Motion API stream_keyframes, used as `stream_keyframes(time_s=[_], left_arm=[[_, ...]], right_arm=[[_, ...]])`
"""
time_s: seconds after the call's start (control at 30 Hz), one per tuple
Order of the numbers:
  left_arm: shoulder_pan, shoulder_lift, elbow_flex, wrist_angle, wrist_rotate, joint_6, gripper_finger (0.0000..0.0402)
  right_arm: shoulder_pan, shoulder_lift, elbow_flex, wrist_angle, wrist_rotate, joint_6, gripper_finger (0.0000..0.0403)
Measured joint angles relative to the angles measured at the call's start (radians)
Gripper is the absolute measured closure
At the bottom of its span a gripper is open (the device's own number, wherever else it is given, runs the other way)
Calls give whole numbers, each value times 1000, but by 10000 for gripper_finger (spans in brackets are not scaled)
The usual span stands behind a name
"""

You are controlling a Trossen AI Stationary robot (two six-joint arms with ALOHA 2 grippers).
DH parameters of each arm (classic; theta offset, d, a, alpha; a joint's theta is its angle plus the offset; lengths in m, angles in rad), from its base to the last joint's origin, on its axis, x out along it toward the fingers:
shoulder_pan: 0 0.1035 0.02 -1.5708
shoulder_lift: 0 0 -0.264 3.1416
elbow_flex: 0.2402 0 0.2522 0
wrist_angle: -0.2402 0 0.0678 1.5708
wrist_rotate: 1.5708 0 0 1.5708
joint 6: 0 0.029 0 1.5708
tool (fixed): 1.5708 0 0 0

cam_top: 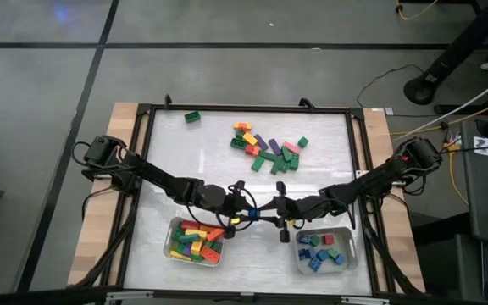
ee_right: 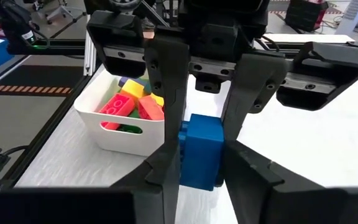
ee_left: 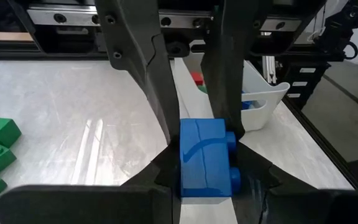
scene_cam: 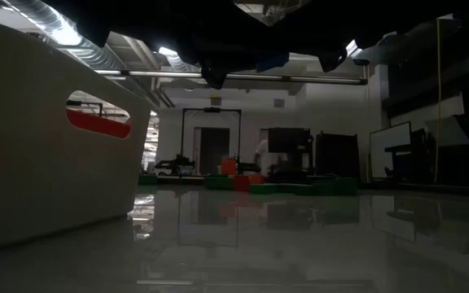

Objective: Sort blocks by size
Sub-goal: Put the square blue game piece into the gray bin

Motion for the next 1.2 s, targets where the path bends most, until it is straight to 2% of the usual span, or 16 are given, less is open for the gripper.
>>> stream_keyframes(time_s=[0.33,0.77,0.93,1.07,1.2], left_arm=[[1,0,0,-3,-6,-1,319],[-8,1,-3,-8,-2,0,320],[-14,1,-3,-8,-5,9,319],[-21,1,-3,-3,-1,27,299],[-20,1,1,7,-2,16,262]], right_arm=[[-18,7,0,6,-5,52,283],[-24,48,0,67,-22,24,283],[-24,48,0,69,-23,25,308],[-24,48,0,75,-55,25,334],[-28,50,1,81,-56,21,342]])
